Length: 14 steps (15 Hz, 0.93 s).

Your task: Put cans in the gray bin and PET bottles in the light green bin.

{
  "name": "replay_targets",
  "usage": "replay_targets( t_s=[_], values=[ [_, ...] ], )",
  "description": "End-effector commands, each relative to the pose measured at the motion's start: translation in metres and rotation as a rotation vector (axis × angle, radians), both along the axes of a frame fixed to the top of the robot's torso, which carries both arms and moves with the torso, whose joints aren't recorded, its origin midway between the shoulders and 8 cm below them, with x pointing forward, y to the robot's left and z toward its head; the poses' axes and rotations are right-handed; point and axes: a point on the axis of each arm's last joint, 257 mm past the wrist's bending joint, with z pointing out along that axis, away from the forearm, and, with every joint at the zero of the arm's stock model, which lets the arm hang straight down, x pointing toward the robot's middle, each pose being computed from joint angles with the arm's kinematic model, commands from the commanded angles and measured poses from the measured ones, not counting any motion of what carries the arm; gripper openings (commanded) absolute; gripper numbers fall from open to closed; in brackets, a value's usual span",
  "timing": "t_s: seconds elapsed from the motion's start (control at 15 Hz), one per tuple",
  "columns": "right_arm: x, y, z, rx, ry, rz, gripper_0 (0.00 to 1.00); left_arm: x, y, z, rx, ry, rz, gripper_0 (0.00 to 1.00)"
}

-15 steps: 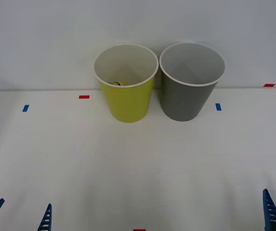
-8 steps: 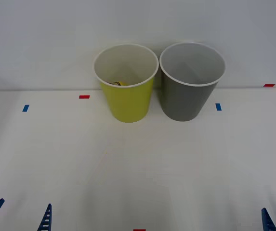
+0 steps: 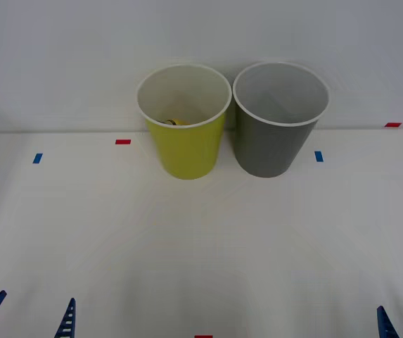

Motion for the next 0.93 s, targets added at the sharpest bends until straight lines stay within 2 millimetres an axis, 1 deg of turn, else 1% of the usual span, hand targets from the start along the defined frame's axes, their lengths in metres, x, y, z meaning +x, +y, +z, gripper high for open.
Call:
replay_targets(
  t_s=[0.07,0.93],
  values=[
    [0.0,0.0,-0.0001,0.0,0.0,0.0,1.0,0.0,0.0,0.0,0.0,0.0,0.0,1.0],
    [0.0,0.0,-0.0001,0.0,0.0,0.0,1.0,0.0,0.0,0.0,0.0,0.0,0.0,1.0]
  ],
)
